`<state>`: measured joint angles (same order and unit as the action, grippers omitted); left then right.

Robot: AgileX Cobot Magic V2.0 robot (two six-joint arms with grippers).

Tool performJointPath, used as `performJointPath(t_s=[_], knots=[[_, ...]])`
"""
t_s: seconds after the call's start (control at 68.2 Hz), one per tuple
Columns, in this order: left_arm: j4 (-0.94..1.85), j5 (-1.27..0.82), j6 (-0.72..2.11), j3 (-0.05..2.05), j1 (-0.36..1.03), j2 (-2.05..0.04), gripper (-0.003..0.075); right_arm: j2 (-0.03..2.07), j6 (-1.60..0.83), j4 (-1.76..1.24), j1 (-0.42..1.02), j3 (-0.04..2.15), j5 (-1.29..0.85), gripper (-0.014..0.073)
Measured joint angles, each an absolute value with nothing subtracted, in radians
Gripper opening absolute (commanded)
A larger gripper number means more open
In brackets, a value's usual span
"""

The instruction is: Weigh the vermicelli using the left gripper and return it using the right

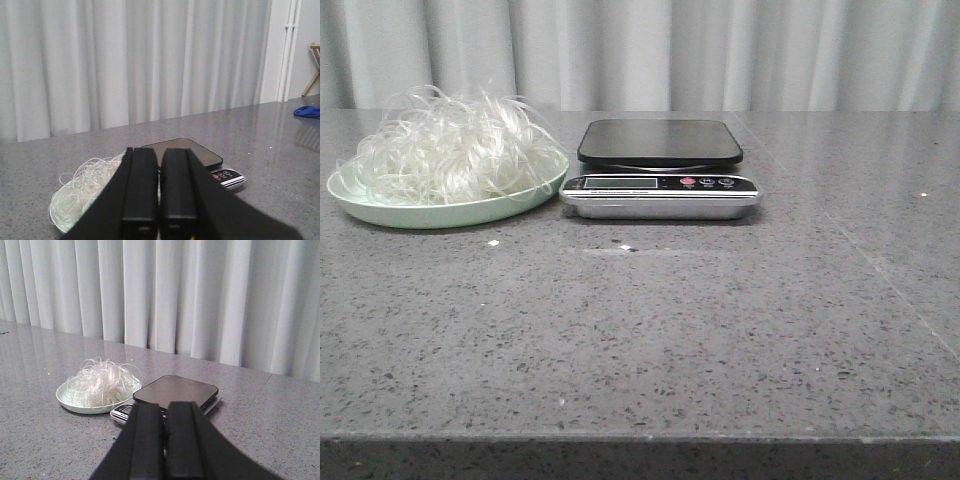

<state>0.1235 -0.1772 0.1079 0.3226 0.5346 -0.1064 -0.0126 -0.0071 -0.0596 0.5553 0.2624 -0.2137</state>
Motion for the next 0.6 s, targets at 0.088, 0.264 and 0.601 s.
performJointPath(t_s=[0.088,0.264,0.601], knots=[[0.124,-0.177,0.108,0.323,0.535,-0.106,0.0127,-0.013,-0.007,-0.060,0.555,0.262,-0.213,0.0158],[0.124,-0.179,0.108,0.323,0.535,-0.106,0.0127,-0.013,-0.007,-0.059,0.555,0.262,-0.213,0.0158],[0.124,-0.139,0.108,0.253,0.530,-0.106,0.0127,-0.013,-0.007,-0.059,0.555,0.262,-0.211,0.0158]])
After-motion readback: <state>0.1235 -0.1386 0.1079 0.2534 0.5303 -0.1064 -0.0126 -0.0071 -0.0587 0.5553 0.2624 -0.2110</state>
